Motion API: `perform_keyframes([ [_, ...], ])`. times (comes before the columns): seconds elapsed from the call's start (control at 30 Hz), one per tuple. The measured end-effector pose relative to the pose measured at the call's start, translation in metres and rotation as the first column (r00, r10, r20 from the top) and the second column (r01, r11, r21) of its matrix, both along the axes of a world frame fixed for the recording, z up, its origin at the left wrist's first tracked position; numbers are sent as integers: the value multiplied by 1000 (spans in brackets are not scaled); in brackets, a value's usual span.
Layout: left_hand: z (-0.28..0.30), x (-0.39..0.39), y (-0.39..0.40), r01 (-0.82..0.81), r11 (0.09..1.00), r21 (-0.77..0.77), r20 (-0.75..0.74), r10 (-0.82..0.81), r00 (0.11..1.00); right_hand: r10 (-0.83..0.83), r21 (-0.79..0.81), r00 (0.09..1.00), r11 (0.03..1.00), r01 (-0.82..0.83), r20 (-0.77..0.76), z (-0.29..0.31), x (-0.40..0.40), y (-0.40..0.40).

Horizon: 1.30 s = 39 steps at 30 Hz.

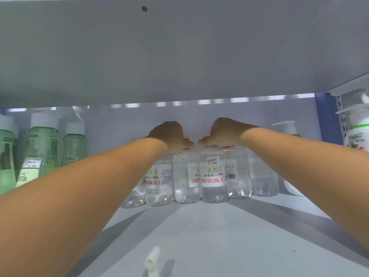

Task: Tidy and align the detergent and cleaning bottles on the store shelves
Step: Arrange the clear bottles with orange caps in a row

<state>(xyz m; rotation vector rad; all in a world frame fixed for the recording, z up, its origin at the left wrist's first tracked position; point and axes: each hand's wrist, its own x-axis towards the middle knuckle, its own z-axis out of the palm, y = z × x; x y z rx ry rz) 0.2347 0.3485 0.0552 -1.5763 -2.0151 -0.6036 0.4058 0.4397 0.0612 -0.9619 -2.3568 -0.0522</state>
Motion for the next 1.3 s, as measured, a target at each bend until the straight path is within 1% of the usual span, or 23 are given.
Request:
perform_keyframes([
  [0.07, 1, -2, 2, 23, 1000, -6, 32, -22, 999, 26, 0, 1000, 1000, -26, 5, -1, 1, 0],
  [0.23, 5, -10, -3, 109, 990, -86, 112, -99, 989, 133, -38, 991, 990, -133, -12, -5, 7, -5],
  [0.3, 5, -12, -4, 105, 989, -102, 111, -94, 989, 123, -31, 992, 992, -124, -38, -6, 6, -5],
  [0.4, 6, -14, -2, 117, 987, -111, 102, -106, 989, 50, 5, 996, 999, -49, -72, -10, -2, -2],
  [0.47, 5, -14, -2, 126, 985, -118, 92, -115, 989, 15, 19, 992, 1000, -13, -124, -13, -9, 1],
  [0.53, 3, -15, 0, 129, 984, -121, 77, -120, 990, 14, 12, 985, 1000, -12, -171, -16, -12, 3],
  [0.6, 2, -16, 1, 125, 984, -126, 66, -118, 991, 19, -10, 985, 1000, -21, -171, -17, -11, 4],
  [0.7, 2, -18, 0, 123, 984, -133, 62, -115, 991, 7, -56, 994, 998, -13, -111, -12, -6, 1],
  [0.73, 2, -18, 0, 106, 987, -117, 50, -101, 994, 2, -87, 996, 996, -10, -93, -11, -4, 0],
  [0.8, 0, -18, -1, 21, 999, -41, -40, -23, 999, 3, -129, 997, 992, -12, -75, -9, -1, -2],
  [0.87, -2, -17, 0, -30, 999, 21, -127, 32, 991, 15, -118, 996, 993, -25, -85, -11, -1, -3],
  [0.9, -2, -17, 1, -32, 999, 24, -138, 35, 990, 17, -111, 995, 993, -28, -94, -13, -2, -3],
  [1.03, -1, -18, -2, -11, 1000, 6, -97, 11, 995, 21, -83, 995, 996, -29, -99, -15, -4, -3],
  [1.3, -3, -19, -4, 19, 1000, -18, 15, -19, 1000, 34, -87, 992, 995, -44, -124, -18, -6, -1],
])
